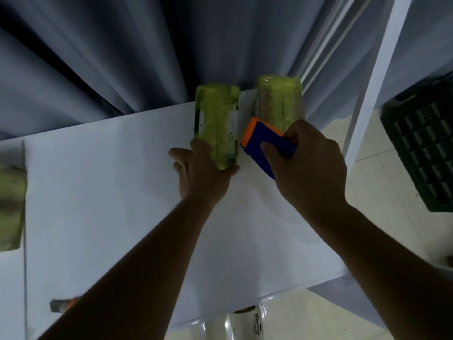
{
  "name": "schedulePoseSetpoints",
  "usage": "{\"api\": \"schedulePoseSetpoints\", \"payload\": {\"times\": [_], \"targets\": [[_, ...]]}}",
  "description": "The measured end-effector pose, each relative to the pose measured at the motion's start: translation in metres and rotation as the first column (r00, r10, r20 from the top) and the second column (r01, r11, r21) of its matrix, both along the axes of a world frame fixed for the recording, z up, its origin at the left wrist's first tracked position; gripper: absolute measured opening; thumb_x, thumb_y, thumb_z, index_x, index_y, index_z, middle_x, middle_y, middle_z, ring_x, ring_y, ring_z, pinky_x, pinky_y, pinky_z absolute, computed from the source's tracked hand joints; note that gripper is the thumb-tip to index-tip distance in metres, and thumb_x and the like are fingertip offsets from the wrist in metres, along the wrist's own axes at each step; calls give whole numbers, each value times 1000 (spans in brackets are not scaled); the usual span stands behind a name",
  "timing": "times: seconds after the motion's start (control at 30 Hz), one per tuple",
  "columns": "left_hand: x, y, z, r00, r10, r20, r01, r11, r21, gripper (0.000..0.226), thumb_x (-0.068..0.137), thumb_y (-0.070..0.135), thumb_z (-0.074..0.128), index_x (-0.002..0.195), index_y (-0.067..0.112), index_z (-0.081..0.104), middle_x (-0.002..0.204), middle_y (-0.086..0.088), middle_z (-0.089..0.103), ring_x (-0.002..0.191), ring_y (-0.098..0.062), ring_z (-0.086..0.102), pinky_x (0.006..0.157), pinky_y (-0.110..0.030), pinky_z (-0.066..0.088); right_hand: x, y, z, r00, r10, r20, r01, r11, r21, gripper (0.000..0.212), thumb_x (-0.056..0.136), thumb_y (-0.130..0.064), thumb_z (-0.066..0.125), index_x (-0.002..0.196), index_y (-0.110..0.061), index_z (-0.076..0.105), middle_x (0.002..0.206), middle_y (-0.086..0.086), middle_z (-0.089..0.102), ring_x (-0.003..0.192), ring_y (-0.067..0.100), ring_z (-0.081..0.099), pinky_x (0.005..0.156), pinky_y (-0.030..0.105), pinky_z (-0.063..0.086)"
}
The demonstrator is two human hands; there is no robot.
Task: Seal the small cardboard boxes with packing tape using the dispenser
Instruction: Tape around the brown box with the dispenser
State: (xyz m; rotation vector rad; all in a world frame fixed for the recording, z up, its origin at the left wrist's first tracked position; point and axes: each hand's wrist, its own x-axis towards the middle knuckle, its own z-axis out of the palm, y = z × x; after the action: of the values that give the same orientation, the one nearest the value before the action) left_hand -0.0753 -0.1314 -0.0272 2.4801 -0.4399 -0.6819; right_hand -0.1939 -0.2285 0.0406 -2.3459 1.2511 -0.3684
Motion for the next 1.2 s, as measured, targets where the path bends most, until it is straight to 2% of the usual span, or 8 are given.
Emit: {"api": "schedulePoseSetpoints", "payload": {"times": [0.1,0.2,0.33,0.47,0.63,0.8,0.97,1.2], "targets": [[8,6,8,997,-75,-26,75,997,12,67,79,50,79,126,22,41,121,-6,28,117,-34,45,80,-35,42,-1,7,4,1000,-3,3,3,1000,-18,26,91,-41,68,89,-23,51,79,-8,58,69,18,59,61,30,47],[19,19,17,979,-202,-22,203,977,72,61,86,50,69,133,22,42,126,-10,36,118,-35,48,83,-37,43,-1,20,7,1000,9,10,-9,999,-34,25,90,-41,68,88,-23,51,76,-8,57,68,18,58,60,29,43],[33,49,36,912,-411,-10,402,886,230,58,92,48,61,140,21,41,134,-12,44,123,-33,47,90,-40,45,1,46,14,998,59,19,-58,997,-49,26,90,-41,69,86,-24,49,75,-7,55,66,19,56,60,29,41],[45,90,57,857,-515,-26,494,807,323,54,93,44,60,140,22,45,136,-8,52,125,-31,47,94,-41,44,8,78,23,993,109,35,-106,990,-92,28,89,-40,70,84,-24,48,74,-5,54,64,20,50,56,25,31],[61,141,77,856,-513,-55,497,790,360,57,93,45,59,142,21,45,139,-6,53,127,-30,48,102,-44,45,22,105,34,997,71,23,-67,987,-148,25,88,-39,69,91,-14,62,76,-2,53,68,22,46,63,31,34],[67,186,88,885,-464,-28,446,830,335,54,94,46,58,140,20,46,140,-5,53,128,-28,49,106,-45,45,28,121,46,998,10,59,0,986,-170,26,89,-36,66,97,-12,63,86,10,65,79,36,60,64,35,38],[63,205,93,891,-453,-40,441,839,318,52,94,46,59,139,21,48,138,-4,54,127,-27,49,105,-43,45,28,128,59,987,-49,154,80,975,-206,28,90,-36,62,99,-9,62,90,14,68,73,23,46,65,33,34],[30,161,83,893,-446,-59,449,890,81,60,94,50,60,145,26,39,138,-4,57,124,-24,55,98,-37,45,17,117,67,988,-18,156,42,988,-147,25,91,-36,64,98,-12,61,81,-1,55,72,22,50,63,30,36]]}}
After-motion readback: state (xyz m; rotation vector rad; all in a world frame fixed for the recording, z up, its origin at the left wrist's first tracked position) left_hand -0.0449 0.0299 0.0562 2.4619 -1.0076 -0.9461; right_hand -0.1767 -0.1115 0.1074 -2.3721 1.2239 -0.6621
